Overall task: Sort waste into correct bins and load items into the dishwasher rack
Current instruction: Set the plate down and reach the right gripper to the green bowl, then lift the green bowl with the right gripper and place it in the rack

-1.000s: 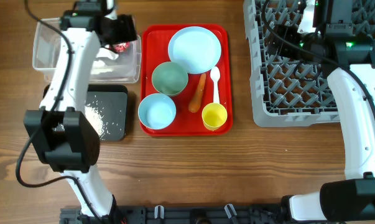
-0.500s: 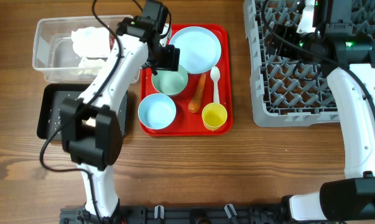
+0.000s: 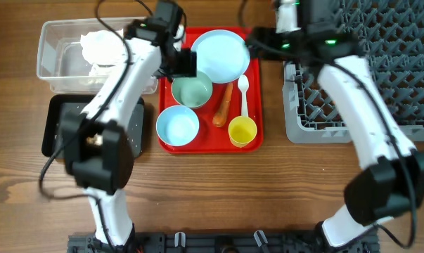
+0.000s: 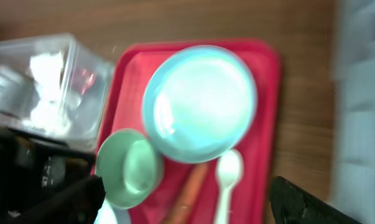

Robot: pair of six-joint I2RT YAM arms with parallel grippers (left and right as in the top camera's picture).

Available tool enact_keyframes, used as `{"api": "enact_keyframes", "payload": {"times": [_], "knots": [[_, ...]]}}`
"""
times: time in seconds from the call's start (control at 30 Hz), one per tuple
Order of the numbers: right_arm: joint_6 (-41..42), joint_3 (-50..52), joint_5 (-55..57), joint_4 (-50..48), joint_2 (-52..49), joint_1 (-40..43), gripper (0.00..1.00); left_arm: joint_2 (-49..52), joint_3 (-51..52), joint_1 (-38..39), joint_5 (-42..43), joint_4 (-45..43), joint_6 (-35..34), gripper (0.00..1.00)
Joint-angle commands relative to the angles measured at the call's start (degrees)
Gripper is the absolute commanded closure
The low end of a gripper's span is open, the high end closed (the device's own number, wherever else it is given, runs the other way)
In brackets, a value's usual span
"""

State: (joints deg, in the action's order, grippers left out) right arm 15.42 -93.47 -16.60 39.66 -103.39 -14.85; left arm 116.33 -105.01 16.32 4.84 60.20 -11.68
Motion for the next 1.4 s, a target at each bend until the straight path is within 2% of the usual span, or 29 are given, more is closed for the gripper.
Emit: {"api": "enact_keyframes", "payload": {"times": [0.0, 0.17, 0.3, 0.37, 0.5, 0.53, 0.6, 0.67, 0.87, 1.0, 1.13, 1.2, 1.37], "knots": [[3.19, 0.13, -1.95, -2.75, -6.05, -5.70, 0.15, -10.05, -1.99, -2.67, 0.02, -0.39, -1.01, 0.15], [15.04, 0.13, -1.29, -5.70, -15.50, -12.61, 0.40, -12.20, -1.97, -8.72, 0.04, 1.44, -1.05, 0.12], [18.12, 0.13, -1.51, -5.79, -22.64, -15.76, 0.44, -12.20, -1.92, -13.09, 0.02, 3.39, -1.01, 0.11], [19.17, 0.13, -1.42, -6.25, -23.06, -15.89, 0.51, -12.20, -1.92, -14.27, 0.02, 3.98, -1.01, 0.11], [19.26, 0.13, -1.22, -6.73, -23.06, -15.91, 0.73, -12.20, -1.92, -14.91, 0.02, 4.57, -0.98, 0.10], [19.28, 0.13, -1.03, -6.78, -23.06, -15.89, 0.83, -12.20, -1.92, -14.91, 0.02, 4.57, -0.98, 0.10], [19.30, 0.11, -1.03, -6.86, -23.06, -15.82, 0.96, -12.20, -1.92, -14.91, 0.02, 4.55, -0.98, 0.08], [19.30, -0.02, -1.05, -7.10, -23.04, -15.82, 0.96, -12.20, -1.92, -14.91, 0.02, 4.55, -1.01, 0.00], [15.93, -1.09, -0.17, -6.75, -18.88, -13.94, 0.96, -12.20, -1.92, -14.91, 0.02, 4.55, -0.98, 0.00], [13.07, -1.38, 3.45, -6.12, -9.46, -10.32, 0.96, -12.20, -1.92, -14.88, 0.02, 4.55, -0.98, 0.00], [8.11, -1.38, 13.94, -2.56, 1.81, -6.71, 0.96, -12.20, -1.92, -14.88, 0.04, 4.55, -0.98, 0.00], [6.99, -1.38, 23.96, 0.17, 6.21, -5.33, 0.96, -12.20, -1.92, -14.88, 0.04, 4.55, -1.01, 0.00], [3.74, -1.36, 50.07, -2.82, 8.07, -0.48, 0.96, -12.20, -1.92, -14.88, 0.04, 4.57, -0.98, 0.00]]}}
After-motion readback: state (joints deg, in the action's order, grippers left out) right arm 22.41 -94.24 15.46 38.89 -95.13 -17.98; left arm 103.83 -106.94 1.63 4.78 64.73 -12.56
